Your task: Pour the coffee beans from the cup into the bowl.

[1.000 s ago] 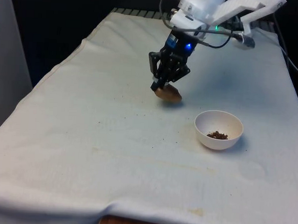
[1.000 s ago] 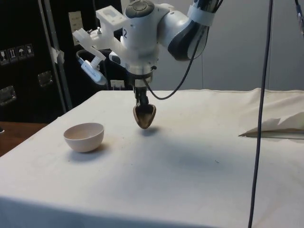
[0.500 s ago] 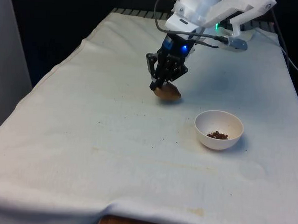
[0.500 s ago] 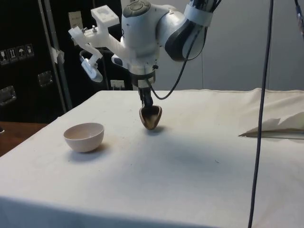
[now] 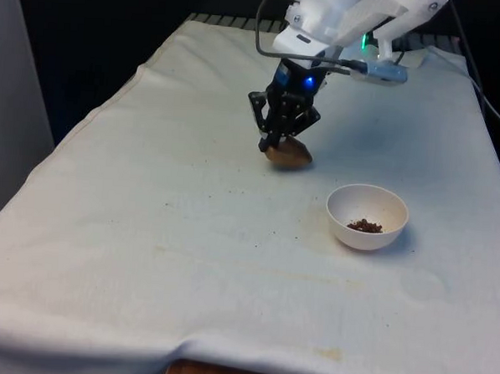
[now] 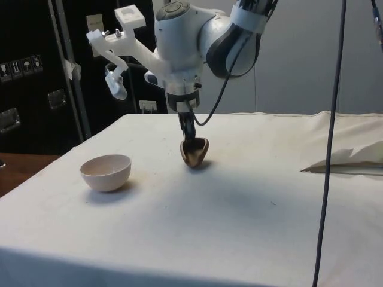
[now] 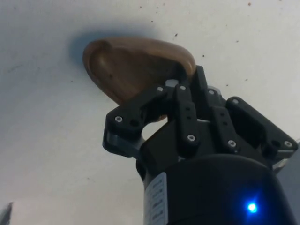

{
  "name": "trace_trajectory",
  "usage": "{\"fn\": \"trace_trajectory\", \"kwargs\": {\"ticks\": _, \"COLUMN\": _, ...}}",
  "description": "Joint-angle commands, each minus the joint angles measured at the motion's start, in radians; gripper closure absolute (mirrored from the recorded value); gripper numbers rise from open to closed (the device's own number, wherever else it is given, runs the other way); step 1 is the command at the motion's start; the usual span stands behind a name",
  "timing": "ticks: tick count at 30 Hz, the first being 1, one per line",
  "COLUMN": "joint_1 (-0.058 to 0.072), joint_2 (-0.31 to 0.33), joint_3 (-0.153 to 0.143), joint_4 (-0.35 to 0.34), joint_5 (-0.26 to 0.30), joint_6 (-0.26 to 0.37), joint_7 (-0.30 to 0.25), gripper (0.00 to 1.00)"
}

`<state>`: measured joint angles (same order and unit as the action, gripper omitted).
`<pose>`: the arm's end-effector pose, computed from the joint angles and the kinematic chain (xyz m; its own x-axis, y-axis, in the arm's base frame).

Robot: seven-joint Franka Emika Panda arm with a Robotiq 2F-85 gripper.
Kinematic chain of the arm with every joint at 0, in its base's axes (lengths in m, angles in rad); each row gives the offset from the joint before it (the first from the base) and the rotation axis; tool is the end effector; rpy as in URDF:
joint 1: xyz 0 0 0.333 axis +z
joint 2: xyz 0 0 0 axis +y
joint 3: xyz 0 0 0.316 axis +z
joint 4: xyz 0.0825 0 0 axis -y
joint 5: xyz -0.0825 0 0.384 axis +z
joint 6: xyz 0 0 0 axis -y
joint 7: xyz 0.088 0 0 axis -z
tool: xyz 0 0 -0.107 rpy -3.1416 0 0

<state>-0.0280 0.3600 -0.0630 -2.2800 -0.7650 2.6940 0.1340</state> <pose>0.5309 -0.0264 0.1960 0.8946 0.4457 -0.0327 0.4270 -0.8308 0.3569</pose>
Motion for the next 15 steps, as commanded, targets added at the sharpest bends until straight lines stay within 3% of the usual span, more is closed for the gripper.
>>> {"fn": "trace_trajectory", "kwargs": {"ticks": 1, "joint_1": 0.000, "joint_2": -0.001, "joint_3": 0.000, "joint_4": -0.002, "joint_5": 0.011, "joint_6": 0.001, "joint_7": -0.004, "gripper": 1.00}}
{"fn": "trace_trajectory", "kwargs": {"ticks": 2, "joint_1": -0.011, "joint_2": -0.004, "joint_3": 0.013, "joint_4": -0.015, "joint_5": 0.039, "joint_6": 0.010, "joint_7": -0.023, "gripper": 1.00}}
{"fn": "trace_trajectory", "kwargs": {"ticks": 8, "joint_1": -0.012, "joint_2": -0.005, "joint_3": 0.017, "joint_4": -0.024, "joint_5": 0.116, "joint_6": 0.017, "joint_7": -0.059, "gripper": 1.00}}
{"fn": "trace_trajectory", "kwargs": {"ticks": 9, "joint_1": 0.001, "joint_2": -0.002, "joint_3": 0.002, "joint_4": -0.013, "joint_5": 0.099, "joint_6": 0.008, "joint_7": -0.047, "gripper": 1.00}}
{"fn": "trace_trajectory", "kwargs": {"ticks": 10, "joint_1": -0.011, "joint_2": -0.005, "joint_3": 0.017, "joint_4": -0.025, "joint_5": 0.126, "joint_6": 0.017, "joint_7": -0.065, "gripper": 1.00}}
{"fn": "trace_trajectory", "kwargs": {"ticks": 15, "joint_1": -0.011, "joint_2": -0.003, "joint_3": 0.020, "joint_4": -0.029, "joint_5": 0.196, "joint_6": 0.021, "joint_7": -0.101, "gripper": 1.00}}
